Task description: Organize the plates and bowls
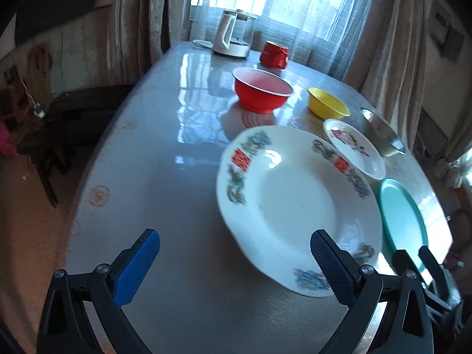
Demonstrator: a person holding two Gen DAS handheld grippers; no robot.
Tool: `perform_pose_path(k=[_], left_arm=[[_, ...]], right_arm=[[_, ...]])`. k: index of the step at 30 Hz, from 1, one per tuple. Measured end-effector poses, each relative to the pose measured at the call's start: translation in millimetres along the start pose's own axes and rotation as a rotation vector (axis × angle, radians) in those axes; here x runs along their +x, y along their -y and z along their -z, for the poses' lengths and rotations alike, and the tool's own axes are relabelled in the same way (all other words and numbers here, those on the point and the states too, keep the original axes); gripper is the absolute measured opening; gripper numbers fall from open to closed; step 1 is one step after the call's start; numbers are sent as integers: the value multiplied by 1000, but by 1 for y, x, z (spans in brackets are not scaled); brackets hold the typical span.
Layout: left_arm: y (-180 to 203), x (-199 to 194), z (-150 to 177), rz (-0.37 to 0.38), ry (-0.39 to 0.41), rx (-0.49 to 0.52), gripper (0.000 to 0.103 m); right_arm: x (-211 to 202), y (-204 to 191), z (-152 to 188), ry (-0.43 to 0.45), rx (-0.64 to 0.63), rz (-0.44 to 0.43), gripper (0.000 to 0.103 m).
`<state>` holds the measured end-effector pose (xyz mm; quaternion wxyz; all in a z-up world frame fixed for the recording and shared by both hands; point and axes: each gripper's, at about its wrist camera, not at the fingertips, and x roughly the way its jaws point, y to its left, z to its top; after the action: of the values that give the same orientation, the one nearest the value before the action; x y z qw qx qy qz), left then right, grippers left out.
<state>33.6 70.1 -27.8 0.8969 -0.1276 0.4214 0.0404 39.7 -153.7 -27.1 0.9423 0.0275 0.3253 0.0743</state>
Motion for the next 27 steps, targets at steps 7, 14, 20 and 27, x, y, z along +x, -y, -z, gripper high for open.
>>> perform_pose_path(k=[7,14,20,27], left_arm=[[2,-1,-1,-65,47,34,103],[3,-3,-1,-98,68,57,103],[6,-1,-2,-105,66,72,103],[9,3,-5,-104,60,73,103]], right_arm=[[3,2,-1,-7,13,5,103],[7,10,-3,-15,45,-16,102],[14,9,-2,-39,54,-54,94],[19,11,-2,-46,62,-90,90]])
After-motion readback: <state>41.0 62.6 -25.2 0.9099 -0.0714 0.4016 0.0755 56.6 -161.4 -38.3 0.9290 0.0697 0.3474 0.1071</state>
